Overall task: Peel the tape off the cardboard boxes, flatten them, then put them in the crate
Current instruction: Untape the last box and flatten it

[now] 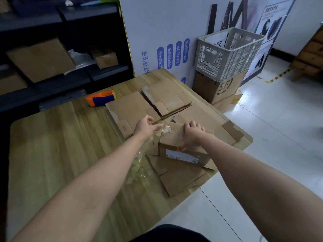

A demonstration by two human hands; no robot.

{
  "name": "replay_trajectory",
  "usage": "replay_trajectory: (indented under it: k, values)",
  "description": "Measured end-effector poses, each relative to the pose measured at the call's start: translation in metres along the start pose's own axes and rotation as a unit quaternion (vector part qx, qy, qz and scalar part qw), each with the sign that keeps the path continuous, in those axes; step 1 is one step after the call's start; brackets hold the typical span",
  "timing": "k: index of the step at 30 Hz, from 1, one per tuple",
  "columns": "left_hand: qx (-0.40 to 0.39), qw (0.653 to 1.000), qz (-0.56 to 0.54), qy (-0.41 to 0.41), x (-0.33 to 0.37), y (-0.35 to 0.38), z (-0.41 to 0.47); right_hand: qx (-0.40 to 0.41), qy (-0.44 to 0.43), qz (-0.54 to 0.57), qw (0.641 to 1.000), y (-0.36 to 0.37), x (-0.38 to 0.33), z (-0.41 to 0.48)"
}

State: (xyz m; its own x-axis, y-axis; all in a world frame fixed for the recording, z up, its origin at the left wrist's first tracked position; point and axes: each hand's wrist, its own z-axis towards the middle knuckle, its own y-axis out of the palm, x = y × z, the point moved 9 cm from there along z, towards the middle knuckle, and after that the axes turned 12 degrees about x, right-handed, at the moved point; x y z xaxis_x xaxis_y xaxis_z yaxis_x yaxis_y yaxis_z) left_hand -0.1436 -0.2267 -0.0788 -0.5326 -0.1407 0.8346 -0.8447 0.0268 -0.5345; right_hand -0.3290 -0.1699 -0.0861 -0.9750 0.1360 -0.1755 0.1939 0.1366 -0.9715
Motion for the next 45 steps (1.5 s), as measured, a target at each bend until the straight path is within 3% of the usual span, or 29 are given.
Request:
replay_trajectory:
  k: [2, 6, 9, 11, 13, 17, 19, 21, 25, 28, 31, 36, 39, 45]
  values:
    - [-0.016, 0.997, 0.068, 0.041, 0.008, 0.019, -0.008, 0.002, 0.003, -0.007, 1.0, -0.001, 0.0, -0.002]
    - [0.039, 0.98, 0.16, 0.11, 0.022, 0.03, -0.013, 0.009, 0.006, -0.007, 1.0, -0.001, 0.001, -0.007]
    - [0.039, 0.977, 0.163, 0.13, 0.025, 0.031, -0.015, 0.012, 0.01, -0.001, 1.0, 0.001, 0.002, -0.008]
    - [0.054, 0.992, 0.086, 0.078, 0.015, 0.023, -0.012, 0.012, 0.011, 0.006, 1.0, 0.002, 0.003, -0.008]
    - [0.091, 0.994, -0.043, -0.039, -0.007, 0.008, -0.007, 0.013, 0.013, 0.011, 1.0, 0.002, 0.005, -0.007]
    - [0.17, 0.929, -0.25, -0.213, -0.056, -0.016, -0.008, -0.005, 0.018, 0.0, 1.0, 0.002, 0.011, -0.006]
    - [0.197, 0.886, -0.337, -0.25, -0.069, -0.029, -0.005, -0.008, 0.025, -0.009, 1.0, 0.003, 0.013, -0.007]
    - [0.211, 0.875, -0.361, -0.245, -0.073, -0.052, 0.005, -0.014, 0.028, -0.023, 0.999, 0.004, 0.012, -0.008]
    - [0.158, 0.93, -0.273, -0.188, -0.075, -0.079, 0.015, -0.018, 0.025, -0.057, 0.998, -0.006, 0.004, -0.005]
    - [0.12, 0.979, -0.119, -0.112, -0.091, -0.077, 0.004, -0.022, 0.031, -0.075, 0.996, -0.033, 0.001, 0.003]
    - [0.071, 0.997, 0.029, -0.032, -0.105, -0.068, -0.013, -0.009, 0.022, -0.106, 0.994, -0.06, -0.008, 0.008]
    - [-0.078, 0.98, 0.181, -0.015, -0.142, -0.029, -0.042, 0.041, 0.004, -0.144, 0.989, -0.074, -0.032, 0.004]
    - [-0.153, 0.969, 0.192, -0.045, -0.158, -0.014, -0.056, 0.071, 0.001, -0.14, 0.988, -0.075, -0.043, -0.002]
    - [-0.253, 0.927, 0.276, 0.021, -0.16, -0.008, -0.07, 0.112, -0.016, -0.115, 0.987, -0.083, -0.064, -0.008]
